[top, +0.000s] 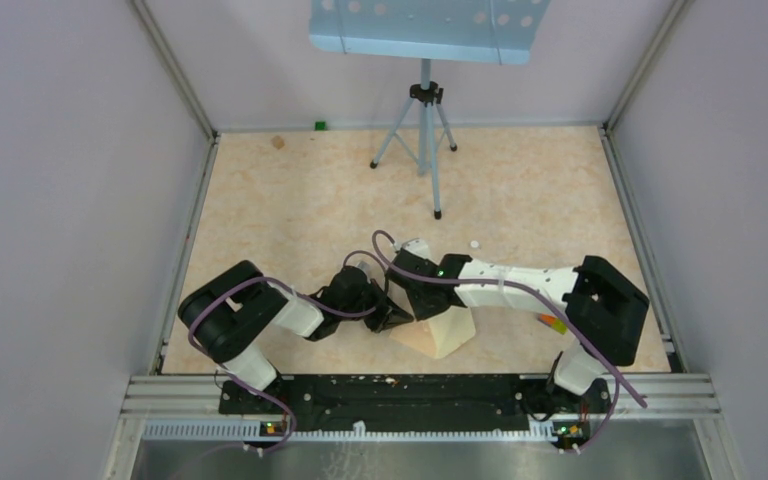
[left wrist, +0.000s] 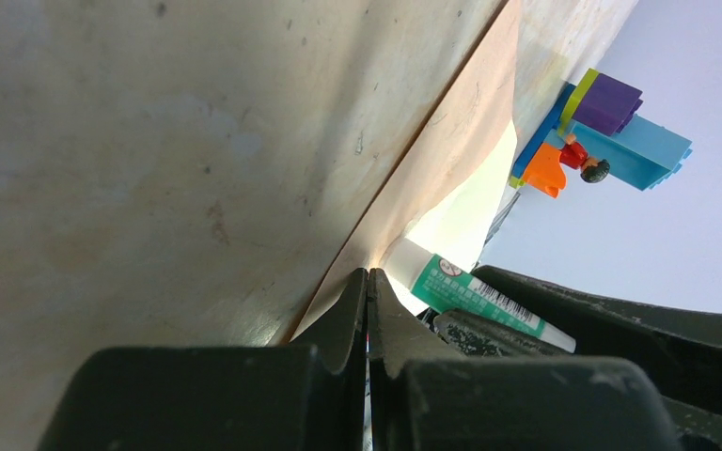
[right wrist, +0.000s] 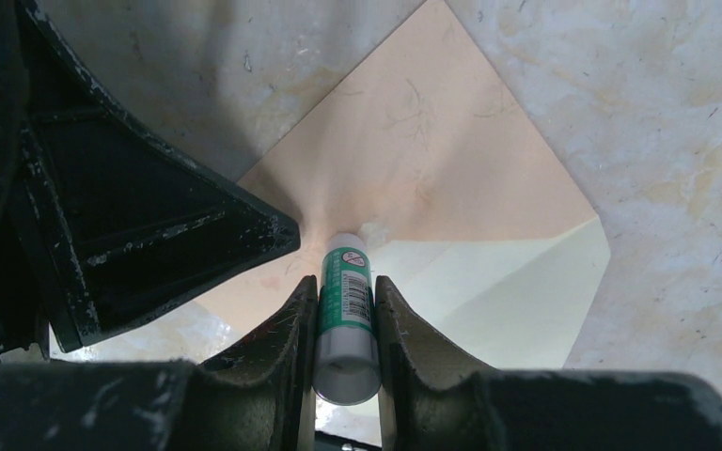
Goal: Place the letter into the envelope and seal it
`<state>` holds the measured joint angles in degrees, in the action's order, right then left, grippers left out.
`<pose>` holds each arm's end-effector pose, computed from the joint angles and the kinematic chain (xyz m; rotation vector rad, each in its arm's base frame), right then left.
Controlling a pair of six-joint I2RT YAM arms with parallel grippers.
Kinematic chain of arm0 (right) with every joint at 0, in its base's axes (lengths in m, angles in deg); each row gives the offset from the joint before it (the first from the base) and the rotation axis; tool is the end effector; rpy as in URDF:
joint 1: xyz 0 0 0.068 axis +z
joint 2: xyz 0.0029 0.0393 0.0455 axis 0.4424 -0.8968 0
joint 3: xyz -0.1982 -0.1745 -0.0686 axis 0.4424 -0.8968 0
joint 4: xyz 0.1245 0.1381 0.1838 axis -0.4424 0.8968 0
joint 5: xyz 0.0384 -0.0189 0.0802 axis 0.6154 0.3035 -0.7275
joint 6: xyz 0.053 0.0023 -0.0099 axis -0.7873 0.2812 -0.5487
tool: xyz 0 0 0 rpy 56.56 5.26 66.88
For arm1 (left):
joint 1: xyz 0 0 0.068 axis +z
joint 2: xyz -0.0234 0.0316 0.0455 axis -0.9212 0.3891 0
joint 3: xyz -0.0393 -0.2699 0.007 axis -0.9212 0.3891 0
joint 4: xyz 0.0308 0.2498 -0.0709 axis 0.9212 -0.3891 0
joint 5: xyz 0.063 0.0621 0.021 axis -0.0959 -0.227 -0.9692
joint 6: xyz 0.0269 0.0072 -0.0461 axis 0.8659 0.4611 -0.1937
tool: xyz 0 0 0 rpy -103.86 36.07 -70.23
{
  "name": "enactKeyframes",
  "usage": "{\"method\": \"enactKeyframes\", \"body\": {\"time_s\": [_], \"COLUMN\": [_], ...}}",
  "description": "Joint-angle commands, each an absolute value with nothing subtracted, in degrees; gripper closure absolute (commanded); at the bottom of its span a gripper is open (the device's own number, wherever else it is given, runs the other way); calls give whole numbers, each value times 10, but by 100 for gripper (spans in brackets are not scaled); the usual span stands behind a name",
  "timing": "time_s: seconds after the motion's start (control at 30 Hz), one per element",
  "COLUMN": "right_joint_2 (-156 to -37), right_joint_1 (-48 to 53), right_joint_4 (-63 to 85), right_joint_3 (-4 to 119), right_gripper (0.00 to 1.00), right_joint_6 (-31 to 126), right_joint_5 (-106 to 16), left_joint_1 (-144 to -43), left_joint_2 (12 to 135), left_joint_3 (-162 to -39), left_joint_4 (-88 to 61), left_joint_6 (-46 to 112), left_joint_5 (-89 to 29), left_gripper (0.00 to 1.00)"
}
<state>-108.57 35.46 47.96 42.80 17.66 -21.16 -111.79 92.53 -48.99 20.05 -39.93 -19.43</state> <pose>0.1558 0.2692 0.1929 -0.5282 2.6594 0.1087 0.1700 -0.1843 0.0928 -0.7019 2.6042 -1.3808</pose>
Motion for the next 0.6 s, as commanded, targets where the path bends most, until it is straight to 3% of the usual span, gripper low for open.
{"method": "enactKeyframes", "body": {"time_s": [0.0, 0.57], "right_joint_2": [-1106, -1079], "right_joint_1": [331, 300], "right_joint_4": [474, 483], "right_joint_3": [419, 389], "right_gripper": [100, 100], "right_joint_6": [188, 197], "right_joint_5": [-173, -168], "left_joint_1": [-1118, -1118], "left_joint_2": [951, 950], "left_joint_3": [-469, -471], "left_joint_4": [102, 96], "left_joint_6": [-378, -377], "left_joint_5": [-240, -243], "left_gripper": [100, 100]}}
